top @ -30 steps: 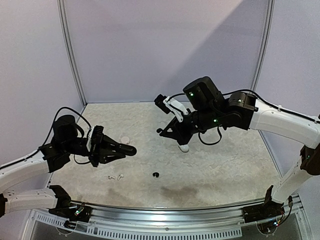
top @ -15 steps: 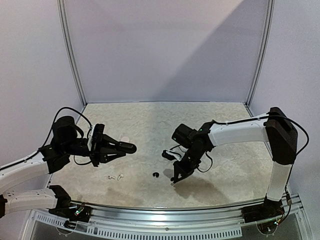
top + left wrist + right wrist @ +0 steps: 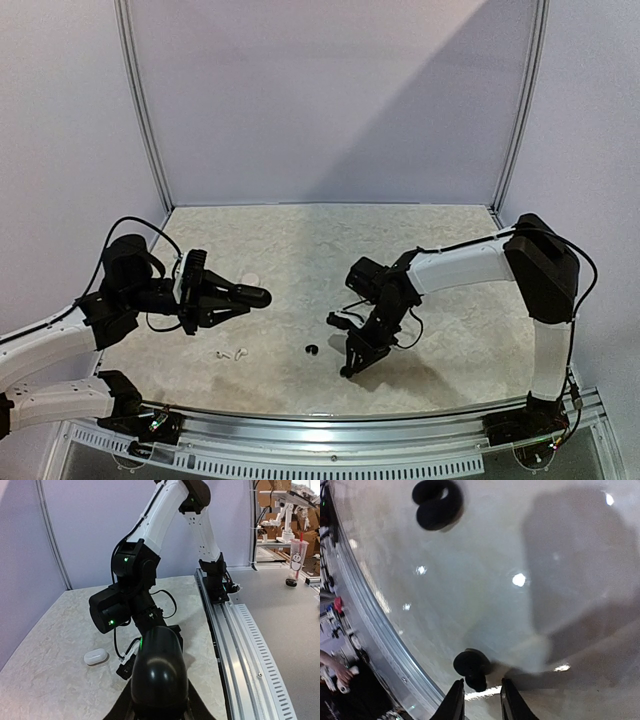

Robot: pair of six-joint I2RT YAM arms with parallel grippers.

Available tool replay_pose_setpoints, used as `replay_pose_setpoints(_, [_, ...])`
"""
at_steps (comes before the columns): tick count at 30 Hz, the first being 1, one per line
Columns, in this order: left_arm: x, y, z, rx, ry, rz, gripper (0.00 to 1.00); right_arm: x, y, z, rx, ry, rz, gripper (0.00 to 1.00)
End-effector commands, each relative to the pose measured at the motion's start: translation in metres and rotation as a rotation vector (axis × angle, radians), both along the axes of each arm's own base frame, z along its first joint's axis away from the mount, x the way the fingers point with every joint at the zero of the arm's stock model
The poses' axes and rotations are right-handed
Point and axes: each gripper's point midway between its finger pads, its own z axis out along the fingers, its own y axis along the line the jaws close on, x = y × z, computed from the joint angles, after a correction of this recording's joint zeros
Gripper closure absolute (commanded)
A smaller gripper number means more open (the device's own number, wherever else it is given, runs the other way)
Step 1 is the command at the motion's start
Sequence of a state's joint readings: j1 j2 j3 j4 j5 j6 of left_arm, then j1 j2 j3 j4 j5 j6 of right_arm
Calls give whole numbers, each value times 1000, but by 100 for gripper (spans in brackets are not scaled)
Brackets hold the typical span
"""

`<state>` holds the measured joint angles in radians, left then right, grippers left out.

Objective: Insert the wireless bluetooth earbuds into the charging case

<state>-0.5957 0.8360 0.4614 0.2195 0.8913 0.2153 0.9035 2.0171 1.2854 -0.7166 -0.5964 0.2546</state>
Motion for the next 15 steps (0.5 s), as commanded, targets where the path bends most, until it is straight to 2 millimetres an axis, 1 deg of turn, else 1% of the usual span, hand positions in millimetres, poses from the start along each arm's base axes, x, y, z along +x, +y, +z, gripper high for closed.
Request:
replay_pose_setpoints(1, [-4, -1, -2, -1, 0, -7, 100, 10, -15, -7, -87, -19, -13, 67])
replay_pose_setpoints(3, [-3, -1, -2, 0, -1, -6, 100, 12, -19, -1, -114, -31, 4, 64])
replay_pose_setpoints(5, [-3, -1, -2, -1, -4, -4, 100, 18, -17, 12, -116, -65, 27, 60])
replay_pose_setpoints(6, [-3, -1, -2, -1, -3, -5, 100, 22, -16, 20, -108, -91, 40, 58])
replay_pose_setpoints(8, [-3, -1, -3, -2, -3, -6, 100, 34, -7, 45, -65, -165, 59, 54])
replay_pose_setpoints(9, [-2, -2, -3, -3, -1, -4, 100, 42, -1, 61, -30, -215, 62, 51])
replay_pose_setpoints(10, [-2, -2, -2, -4, -2, -1, 100, 50, 6, 75, 12, -267, 65, 44])
replay_pose_setpoints(12, [-1, -2, -1, -10, 1, 5, 100, 65, 26, 122, 157, -421, 57, 28])
replay_pose_setpoints(13, [0, -2, -1, -10, 5, 9, 100, 68, 37, 140, 236, -487, 60, 21])
replay_pose_setpoints(14, [0, -2, 1, -13, 5, 11, 100, 65, 46, 168, 341, -572, 68, 12])
replay_pose_setpoints(15, [1, -2, 2, -15, 4, 13, 100, 59, 58, 186, 430, -654, 103, 3])
